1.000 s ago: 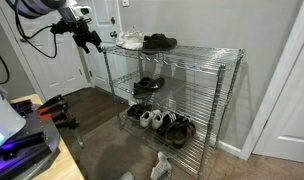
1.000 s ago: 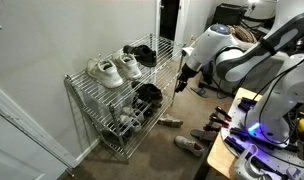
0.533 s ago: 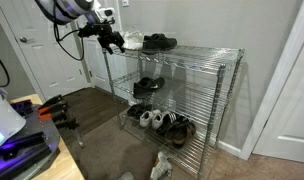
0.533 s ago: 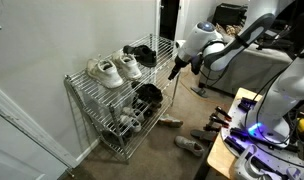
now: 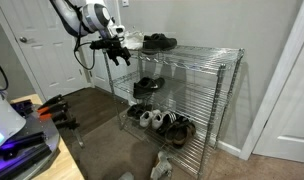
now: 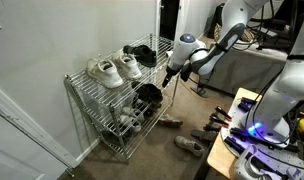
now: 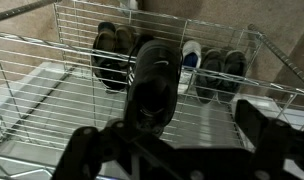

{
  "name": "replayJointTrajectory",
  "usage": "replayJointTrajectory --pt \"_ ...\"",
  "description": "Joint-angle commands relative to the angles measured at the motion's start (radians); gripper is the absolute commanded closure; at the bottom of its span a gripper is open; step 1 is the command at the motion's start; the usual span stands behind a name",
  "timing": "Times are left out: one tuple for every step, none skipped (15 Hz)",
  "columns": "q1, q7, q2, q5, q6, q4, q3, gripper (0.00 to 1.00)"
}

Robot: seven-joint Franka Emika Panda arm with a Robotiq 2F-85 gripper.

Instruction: Move the black shoe on the second shelf to the top shelf

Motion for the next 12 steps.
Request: replayJointTrajectory --pt "0.002 0.0 0.014 0.0 0.0 0.009 0.0 0.0" --pt "0.003 0.0 0.02 0.0 0.0 0.014 0.0 0.0" --pt "0.003 0.0 0.021 0.0 0.0 0.016 0.0 0.0" --pt "0.003 0.0 0.021 0.0 0.0 0.017 0.0 0.0" --pt "0.003 0.0 0.021 0.0 0.0 0.018 0.0 0.0" --pt "0.038 0.085 0.021 -0.093 0.066 0.013 -0.057 0.0" --pt "0.06 0.13 0.026 -0.143 0.101 0.014 -0.091 0.0" --pt "0.096 0.203 0.045 -0.222 0.127 0.024 -0.145 0.0" --pt "0.125 0.269 0.065 -0.297 0.146 0.039 -0.193 0.0" --pt "0.156 0.341 0.085 -0.367 0.144 0.053 -0.238 0.0" --pt "0.182 0.406 0.102 -0.431 0.145 0.067 -0.274 0.0" --pt "0.208 0.48 0.123 -0.498 0.15 0.084 -0.311 0.0"
